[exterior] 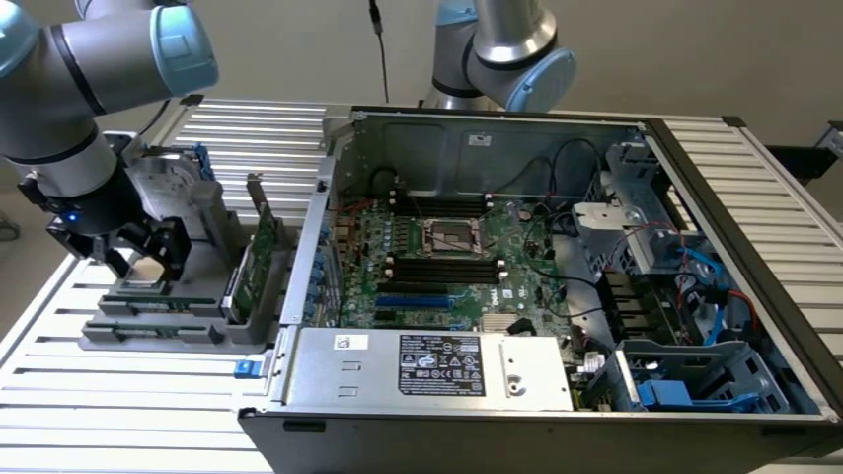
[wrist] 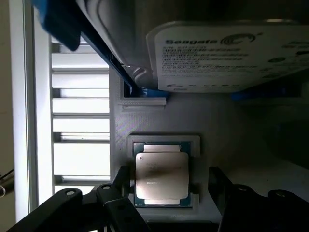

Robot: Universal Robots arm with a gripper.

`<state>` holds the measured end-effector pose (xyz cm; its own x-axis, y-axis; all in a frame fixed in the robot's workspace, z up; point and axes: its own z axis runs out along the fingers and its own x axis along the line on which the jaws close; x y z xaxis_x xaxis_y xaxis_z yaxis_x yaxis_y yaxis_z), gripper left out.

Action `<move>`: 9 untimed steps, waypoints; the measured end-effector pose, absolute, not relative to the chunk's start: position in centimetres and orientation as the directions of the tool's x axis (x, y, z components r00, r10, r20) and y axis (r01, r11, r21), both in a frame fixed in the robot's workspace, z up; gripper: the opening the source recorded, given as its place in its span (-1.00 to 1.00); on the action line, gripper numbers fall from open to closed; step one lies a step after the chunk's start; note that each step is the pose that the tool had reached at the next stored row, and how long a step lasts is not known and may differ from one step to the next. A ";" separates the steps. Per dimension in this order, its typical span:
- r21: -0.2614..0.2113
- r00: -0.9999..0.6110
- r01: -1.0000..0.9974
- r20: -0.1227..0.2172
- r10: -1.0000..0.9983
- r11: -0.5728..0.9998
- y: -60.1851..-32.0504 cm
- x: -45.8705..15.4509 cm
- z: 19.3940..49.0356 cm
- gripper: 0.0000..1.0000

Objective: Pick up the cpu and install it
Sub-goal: 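Pick up the cpu and move it towards the insertion slot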

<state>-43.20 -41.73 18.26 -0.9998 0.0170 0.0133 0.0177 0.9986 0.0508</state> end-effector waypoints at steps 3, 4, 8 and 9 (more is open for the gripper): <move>0.052 -0.999 0.035 0.013 0.034 0.998 -41.7 -43.2 18.2 0.51; 0.053 -0.999 0.040 0.013 0.039 0.998 -41.7 -43.2 18.2 0.51; 0.058 -0.999 0.046 0.013 0.046 0.997 -41.7 -43.3 18.2 0.51; 0.059 -0.999 0.047 0.013 0.047 0.997 -41.7 -43.4 18.2 0.51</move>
<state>-43.38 -41.65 18.23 -0.9988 0.0465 0.0135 0.0472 0.9971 0.0594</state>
